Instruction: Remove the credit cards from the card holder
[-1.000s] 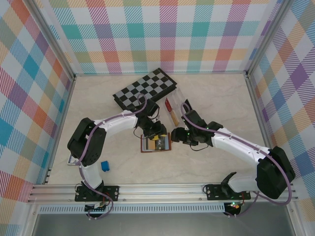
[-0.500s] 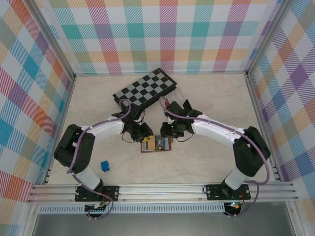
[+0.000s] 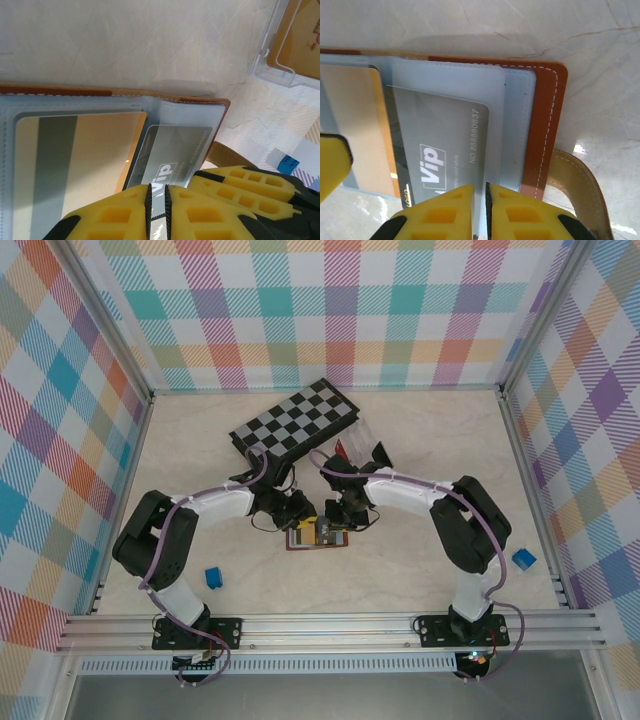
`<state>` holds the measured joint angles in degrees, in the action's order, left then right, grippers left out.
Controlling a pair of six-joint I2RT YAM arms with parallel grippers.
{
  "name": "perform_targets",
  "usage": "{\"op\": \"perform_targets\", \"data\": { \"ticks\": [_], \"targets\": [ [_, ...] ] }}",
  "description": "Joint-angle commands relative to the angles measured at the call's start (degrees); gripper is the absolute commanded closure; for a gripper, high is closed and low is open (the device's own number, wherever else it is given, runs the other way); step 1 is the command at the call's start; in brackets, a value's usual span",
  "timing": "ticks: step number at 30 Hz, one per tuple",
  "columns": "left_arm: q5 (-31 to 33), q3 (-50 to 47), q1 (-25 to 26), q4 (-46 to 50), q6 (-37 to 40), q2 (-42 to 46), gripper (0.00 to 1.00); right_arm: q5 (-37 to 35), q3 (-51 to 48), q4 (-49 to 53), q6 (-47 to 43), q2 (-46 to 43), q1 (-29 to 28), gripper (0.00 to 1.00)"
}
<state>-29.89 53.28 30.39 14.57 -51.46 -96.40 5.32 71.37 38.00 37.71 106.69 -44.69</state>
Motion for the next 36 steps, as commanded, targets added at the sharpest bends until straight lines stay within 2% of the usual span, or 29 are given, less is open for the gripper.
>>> {"op": "perform_targets", "data": {
  "ticks": [1,19,27,36],
  "targets": [
    [-1.63,-0.81,-0.07,-1.03,-0.15,-1.06,0.83,-0.39,1.49,1.82,1.04,1.13,0.04,0.84],
    [-4.90,-0.31,-0.08,0.55,5.27,-3.87,0.77,-1.41,1.32,3.36,1.08,4.85,0.04,0.84],
    [-5.31,1.27,-0.07,3.70,11.95,-5.41,0.77,-1.01,1.27,3.49,1.30,5.88,0.04,0.85],
    [-6.38,1.13,0.11,2.33,13.24,-5.80,0.79,-0.75,0.96,3.37,1.22,6.08,0.04,0.85]
  ]
}}
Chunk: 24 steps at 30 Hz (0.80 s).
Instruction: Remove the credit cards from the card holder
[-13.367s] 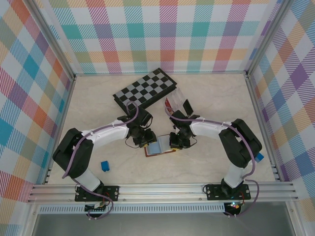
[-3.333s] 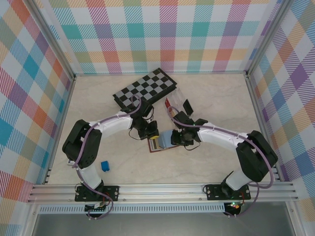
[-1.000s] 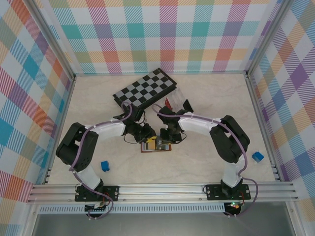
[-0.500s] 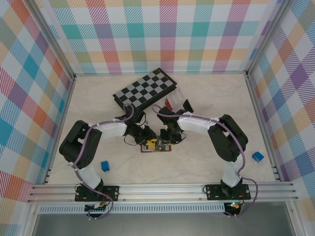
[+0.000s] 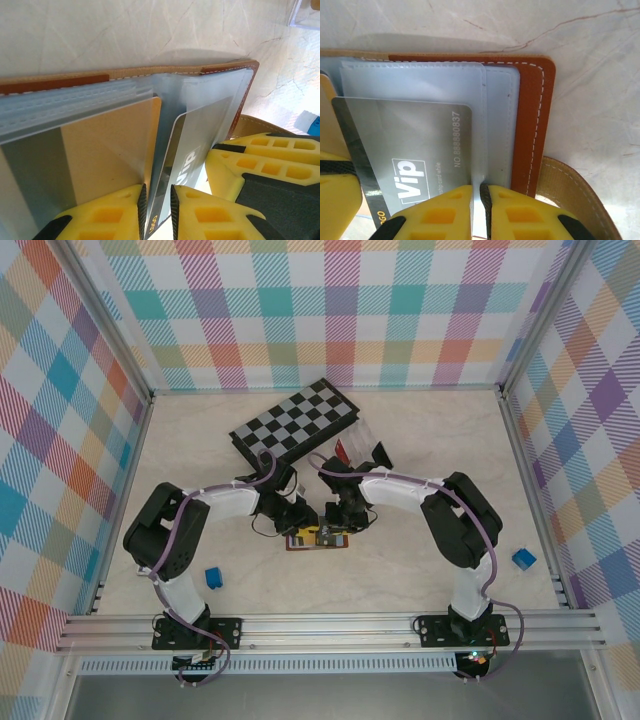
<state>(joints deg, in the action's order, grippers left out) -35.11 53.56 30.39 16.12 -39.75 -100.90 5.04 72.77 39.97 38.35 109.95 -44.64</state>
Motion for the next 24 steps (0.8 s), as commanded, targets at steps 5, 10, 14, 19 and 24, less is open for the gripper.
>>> {"op": "perform_targets", "data": {
  "ticks": [5,10,14,19,24],
  "targets": [
    [-1.71,0.98,0.28,0.32,1.53,-1.15,0.80,-0.03,-0.61,1.15,0.68,2.99,-0.01,0.85],
    [-2.43,1.35,0.63,0.32,1.55,-1.54,0.80,0.40,-1.05,0.71,0.74,2.99,0.02,0.85],
    [-3.60,1.55,1.21,-2.66,1.43,-1.26,0.80,0.59,-1.24,0.51,0.72,3.03,-0.05,0.85],
    [-3.31,1.64,1.42,-2.67,1.64,-0.96,0.82,0.68,-1.32,0.46,0.82,2.99,0.00,0.85],
    [-3.12,1.03,1.42,-2.29,2.23,-0.69,0.86,0.35,-1.23,0.95,1.16,3.38,-0.01,0.85]
  ]
}}
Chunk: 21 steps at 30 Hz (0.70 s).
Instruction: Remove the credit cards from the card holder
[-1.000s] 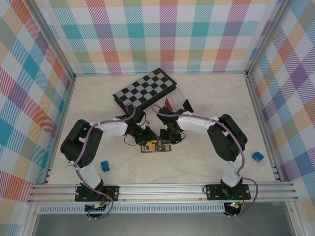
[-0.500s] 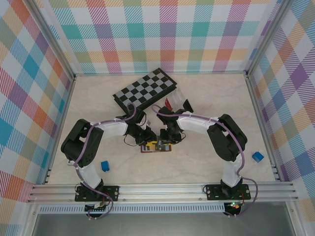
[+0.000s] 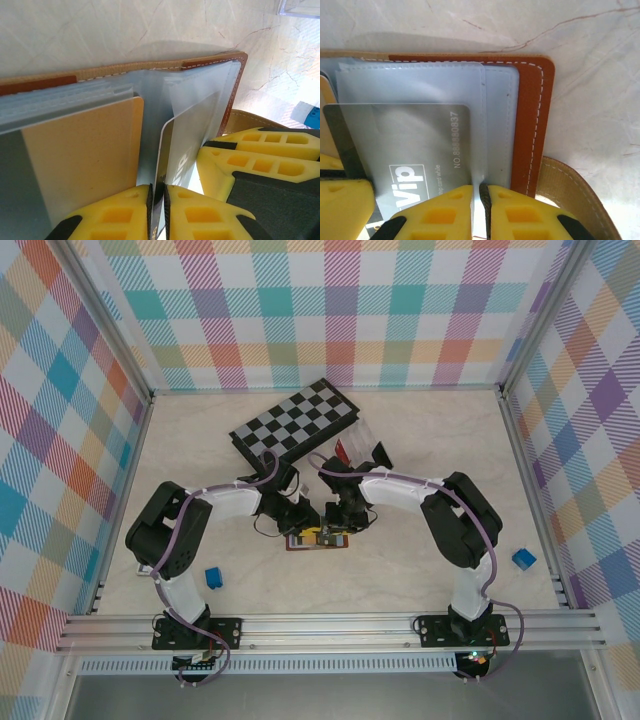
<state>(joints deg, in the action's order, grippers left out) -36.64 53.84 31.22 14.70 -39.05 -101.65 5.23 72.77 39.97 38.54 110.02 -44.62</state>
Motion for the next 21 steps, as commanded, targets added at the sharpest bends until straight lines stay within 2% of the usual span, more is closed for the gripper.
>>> {"op": "perform_targets", "data": {
  "ticks": [1,16,21],
  "targets": [
    [-1.42,0.70,0.58,-0.69,1.90,0.28,0.86,0.00,-1.25,1.05,1.13,3.43,-0.03,0.85],
    [-1.33,-0.55,-0.98,0.77,4.37,3.18,0.94,-0.65,-1.64,1.91,2.30,4.59,0.01,0.85],
    [0.09,-0.77,-1.95,5.11,5.64,4.76,0.97,-0.82,-2.11,1.91,2.41,4.51,0.06,0.85]
  ]
}}
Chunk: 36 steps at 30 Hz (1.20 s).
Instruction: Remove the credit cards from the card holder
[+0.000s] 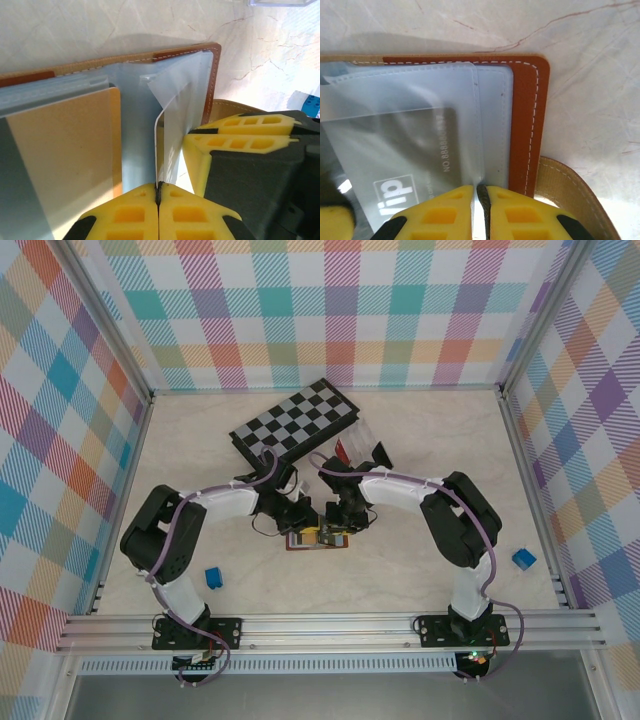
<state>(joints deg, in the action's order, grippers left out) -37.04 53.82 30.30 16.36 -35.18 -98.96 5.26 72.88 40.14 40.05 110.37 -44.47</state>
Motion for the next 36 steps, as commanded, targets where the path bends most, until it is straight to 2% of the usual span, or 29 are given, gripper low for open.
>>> {"op": "perform_targets", "data": {
  "ticks": [1,13,21,28,30,36],
  "targets": [
    [1.18,-0.61,-1.22,4.27,2.10,2.38,0.98,-0.85,-2.29,1.70,0.91,4.07,-0.09,0.85],
    [8.27,4.05,-2.31,16.41,5.20,6.96,1.00,1.08,-1.70,0.01,-1.62,1.47,0.39,0.84],
    [12.08,9.88,-3.47,23.09,4.59,13.44,1.00,6.95,0.31,-3.85,-5.96,-6.72,1.22,0.77],
    [11.40,11.42,-6.14,21.16,2.16,17.70,1.00,11.77,-1.40,-8.98,-6.28,-16.90,3.15,0.58],
    [9.22,10.83,-6.83,18.44,-0.26,18.78,1.00,16.43,-3.76,-12.59,-6.04,-20.04,4.98,0.49],
    [2.59,10.07,-7.06,10.33,-6.78,22.05,1.00,28.71,-7.44,-19.44,-3.72,-23.44,9.91,0.33]
  ]
}}
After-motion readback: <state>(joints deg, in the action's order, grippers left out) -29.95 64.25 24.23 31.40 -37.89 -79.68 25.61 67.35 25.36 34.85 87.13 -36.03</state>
